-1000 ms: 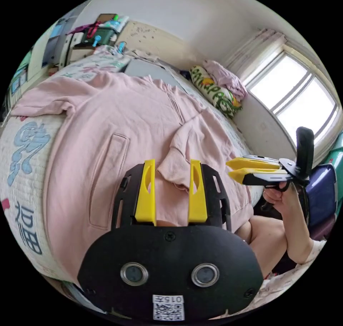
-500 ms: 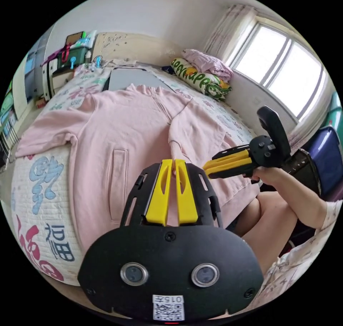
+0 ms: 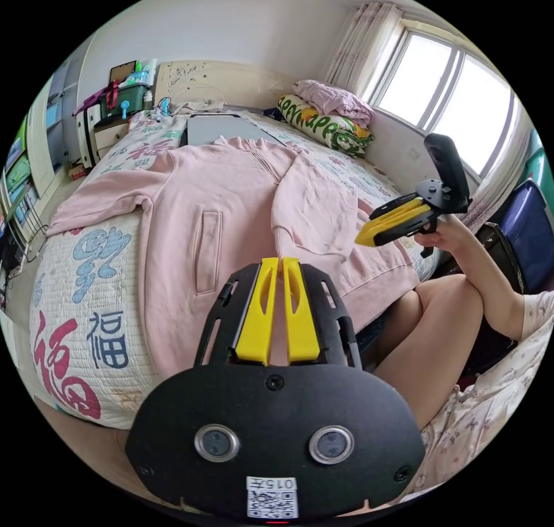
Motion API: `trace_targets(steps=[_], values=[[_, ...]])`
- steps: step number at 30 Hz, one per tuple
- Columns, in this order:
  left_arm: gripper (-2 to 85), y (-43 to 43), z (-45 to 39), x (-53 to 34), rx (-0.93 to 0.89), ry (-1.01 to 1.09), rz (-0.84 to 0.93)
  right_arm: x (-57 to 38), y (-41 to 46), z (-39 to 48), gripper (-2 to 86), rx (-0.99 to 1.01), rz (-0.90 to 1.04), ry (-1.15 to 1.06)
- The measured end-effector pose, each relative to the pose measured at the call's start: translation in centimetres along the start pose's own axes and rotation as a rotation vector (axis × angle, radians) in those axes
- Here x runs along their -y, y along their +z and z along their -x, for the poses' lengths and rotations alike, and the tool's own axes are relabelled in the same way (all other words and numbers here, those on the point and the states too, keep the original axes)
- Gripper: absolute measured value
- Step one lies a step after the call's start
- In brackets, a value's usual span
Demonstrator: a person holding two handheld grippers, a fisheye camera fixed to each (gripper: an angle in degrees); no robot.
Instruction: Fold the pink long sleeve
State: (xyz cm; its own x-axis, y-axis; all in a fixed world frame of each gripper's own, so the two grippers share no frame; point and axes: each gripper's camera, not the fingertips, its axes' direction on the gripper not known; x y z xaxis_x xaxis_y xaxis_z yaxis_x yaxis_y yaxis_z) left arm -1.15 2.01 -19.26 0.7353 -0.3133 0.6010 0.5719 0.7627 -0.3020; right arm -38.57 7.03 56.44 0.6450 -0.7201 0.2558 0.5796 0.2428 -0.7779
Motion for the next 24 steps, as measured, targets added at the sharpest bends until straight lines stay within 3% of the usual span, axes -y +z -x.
trace_targets(steps=[6,11,17,24], values=[[1.4,0.8,2.8,-3.9,0.079,-0.064,0.012,-2.6,-7.0,-10.0,2.5,0.084,-0.183,0.239],[4.7,-0.1,3.6,-7.8,0.148,-0.050,-0.021,-9.5,-14.1,-22.2,5.7,0.174,-0.535,0.700],[8.2,1.9,1.0,-10.8,-0.065,0.208,0.031,-18.7,-18.4,-32.7,9.1,0.315,-0.922,1.112],[9.8,4.6,0.9,-14.6,-0.064,0.290,0.112,-17.6,-18.6,-41.7,13.3,0.339,-0.768,1.230]])
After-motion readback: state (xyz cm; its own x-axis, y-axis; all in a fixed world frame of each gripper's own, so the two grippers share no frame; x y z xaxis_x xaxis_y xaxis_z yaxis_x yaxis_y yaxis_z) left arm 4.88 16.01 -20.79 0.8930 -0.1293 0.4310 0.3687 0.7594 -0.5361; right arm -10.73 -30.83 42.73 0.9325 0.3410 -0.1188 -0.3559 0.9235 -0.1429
